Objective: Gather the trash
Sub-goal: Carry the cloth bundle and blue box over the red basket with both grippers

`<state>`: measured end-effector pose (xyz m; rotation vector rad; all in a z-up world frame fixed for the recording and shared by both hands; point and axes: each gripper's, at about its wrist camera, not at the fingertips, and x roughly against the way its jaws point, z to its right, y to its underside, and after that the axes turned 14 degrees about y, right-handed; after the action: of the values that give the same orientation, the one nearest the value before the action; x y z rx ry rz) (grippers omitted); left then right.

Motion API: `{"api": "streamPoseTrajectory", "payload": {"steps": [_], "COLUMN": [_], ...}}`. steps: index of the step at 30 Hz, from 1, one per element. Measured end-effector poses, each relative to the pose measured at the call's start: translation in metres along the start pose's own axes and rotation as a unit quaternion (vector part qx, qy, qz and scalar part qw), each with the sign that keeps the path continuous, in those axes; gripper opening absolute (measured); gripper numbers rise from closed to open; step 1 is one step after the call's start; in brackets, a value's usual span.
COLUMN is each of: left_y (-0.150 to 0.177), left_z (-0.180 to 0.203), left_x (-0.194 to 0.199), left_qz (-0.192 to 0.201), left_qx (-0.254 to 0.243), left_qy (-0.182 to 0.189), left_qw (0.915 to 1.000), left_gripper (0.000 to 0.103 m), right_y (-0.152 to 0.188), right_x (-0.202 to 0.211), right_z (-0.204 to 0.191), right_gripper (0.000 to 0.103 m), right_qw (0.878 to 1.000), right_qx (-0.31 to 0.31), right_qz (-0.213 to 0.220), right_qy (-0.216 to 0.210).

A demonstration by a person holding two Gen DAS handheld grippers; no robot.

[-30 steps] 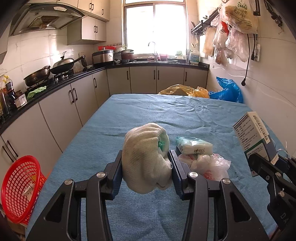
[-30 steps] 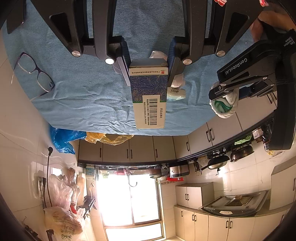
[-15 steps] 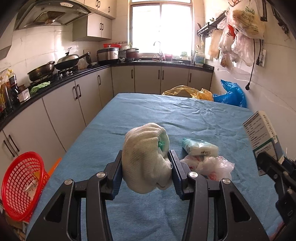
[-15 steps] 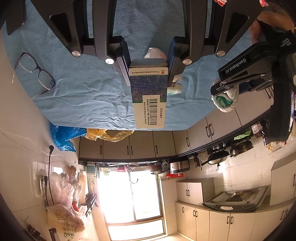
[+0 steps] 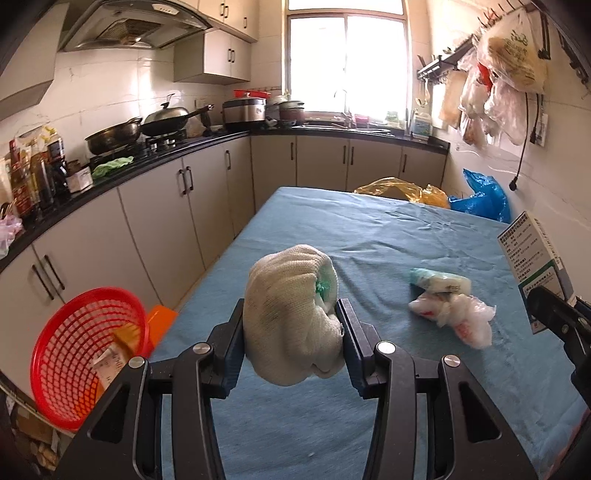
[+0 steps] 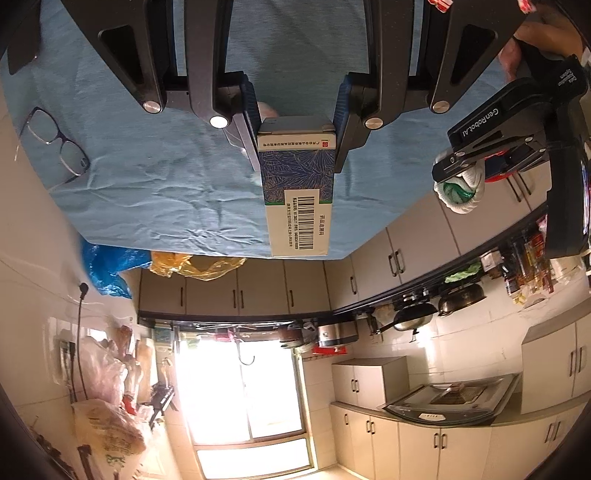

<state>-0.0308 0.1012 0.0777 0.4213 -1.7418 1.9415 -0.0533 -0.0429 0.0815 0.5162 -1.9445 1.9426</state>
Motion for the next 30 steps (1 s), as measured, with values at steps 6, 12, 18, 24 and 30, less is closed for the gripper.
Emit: {"api": "streamPoseTrajectory", "payload": {"steps": [6, 12, 18, 24, 30], "left_y": [0.004, 0.01, 0.016, 0.02, 0.023], "left_z": [-0.021, -0.039, -0.058, -0.07, -0.078], "left_x": [0.016, 0.028, 0.036, 0.039, 0.041], "left_qz": [0.008, 0.015, 0.017, 0.018, 0.019], "left_qx": [0.017, 0.031, 0.045, 0.055, 0.062], "left_qy": [-0.009, -0.014, -0.018, -0.023, -0.026], "left_qw": [0.9998, 0.9993, 0.9987, 0.998, 0.9975], "left_gripper": [0.045, 0.045, 0.045, 0.045, 0.045], "right_y": [-0.001, 0.001, 0.002, 0.007, 0.009], "right_x": [0.004, 0.005, 0.005, 0.006, 0.005], "right_z": [-0.027, -0.05, -0.07, -0.084, -0.09], "right_gripper": [0.037, 0.037, 0.037, 0.037, 0.037], "right_qw": [1.0, 0.999, 0.998, 0.997, 0.996], "right_qx": [0.022, 0.039, 0.056, 0.066, 0.075], "right_qz": [0.001, -0.003, -0.007, -0.009, -0.014], "right_qy": [-0.014, -0.026, -0.035, -0.042, -0.048]}}
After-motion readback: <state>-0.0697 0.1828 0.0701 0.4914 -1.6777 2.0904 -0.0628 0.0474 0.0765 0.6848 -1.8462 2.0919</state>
